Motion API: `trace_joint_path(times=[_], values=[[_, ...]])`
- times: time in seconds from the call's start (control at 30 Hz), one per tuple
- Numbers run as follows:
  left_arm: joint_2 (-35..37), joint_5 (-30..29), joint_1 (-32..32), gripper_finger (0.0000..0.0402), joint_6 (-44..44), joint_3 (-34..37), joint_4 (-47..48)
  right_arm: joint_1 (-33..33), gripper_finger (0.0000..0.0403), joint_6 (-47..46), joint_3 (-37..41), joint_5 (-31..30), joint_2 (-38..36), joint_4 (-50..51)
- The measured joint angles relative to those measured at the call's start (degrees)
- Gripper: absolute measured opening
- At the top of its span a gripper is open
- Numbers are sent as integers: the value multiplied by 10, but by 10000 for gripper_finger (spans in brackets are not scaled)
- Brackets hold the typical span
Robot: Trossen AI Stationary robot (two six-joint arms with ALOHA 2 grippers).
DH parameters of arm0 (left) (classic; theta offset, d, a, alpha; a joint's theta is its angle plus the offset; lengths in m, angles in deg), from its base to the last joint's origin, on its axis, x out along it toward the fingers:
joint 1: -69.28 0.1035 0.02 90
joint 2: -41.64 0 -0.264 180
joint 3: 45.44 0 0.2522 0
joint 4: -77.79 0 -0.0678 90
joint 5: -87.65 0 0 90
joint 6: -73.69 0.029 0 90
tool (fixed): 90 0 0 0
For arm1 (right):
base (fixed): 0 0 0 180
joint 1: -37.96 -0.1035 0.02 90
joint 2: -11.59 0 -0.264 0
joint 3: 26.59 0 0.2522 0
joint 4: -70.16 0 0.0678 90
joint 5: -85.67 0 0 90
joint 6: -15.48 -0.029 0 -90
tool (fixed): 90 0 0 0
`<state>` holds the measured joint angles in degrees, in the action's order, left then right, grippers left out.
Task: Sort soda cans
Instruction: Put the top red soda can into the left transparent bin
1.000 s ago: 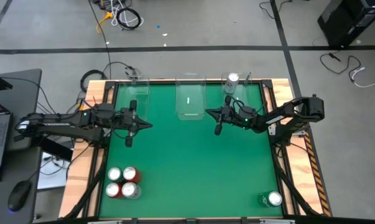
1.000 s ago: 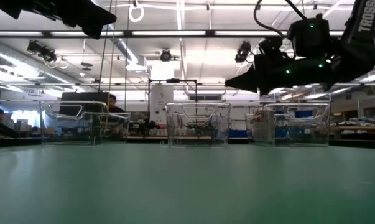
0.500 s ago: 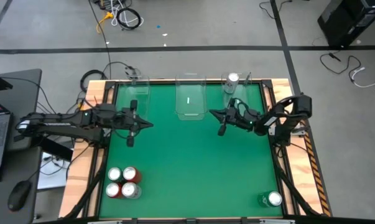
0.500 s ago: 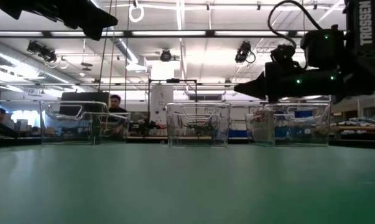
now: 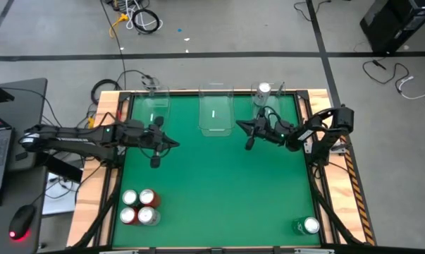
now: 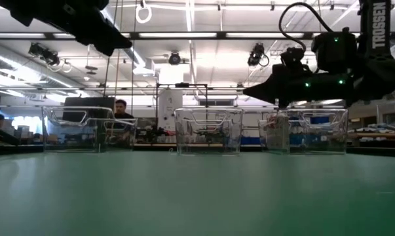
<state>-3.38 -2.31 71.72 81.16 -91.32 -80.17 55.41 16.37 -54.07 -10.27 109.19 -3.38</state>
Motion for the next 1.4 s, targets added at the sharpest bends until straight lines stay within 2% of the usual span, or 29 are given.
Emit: trace_joint_path(times=[0.23,0.43,0.63,0.93,1.17,1.4], values=[[-14,-1,-2,55,-32,0,18,0,35,-49,-14,9,-2,8],[-15,2,-15,55,-39,0,50,-1,29,-80,-14,30,-2,-1],[-16,10,-31,50,-112,-8,107,-8,70,-88,-14,31,-2,0],[-91,21,-89,69,-206,-133,260,-9,139,-104,-14,31,-3,21],[-198,69,-166,86,-296,-236,345,-8,149,-101,-14,31,-3,21],[-305,72,-249,99,-405,-326,423,-8,150,-100,-14,31,-3,22]])
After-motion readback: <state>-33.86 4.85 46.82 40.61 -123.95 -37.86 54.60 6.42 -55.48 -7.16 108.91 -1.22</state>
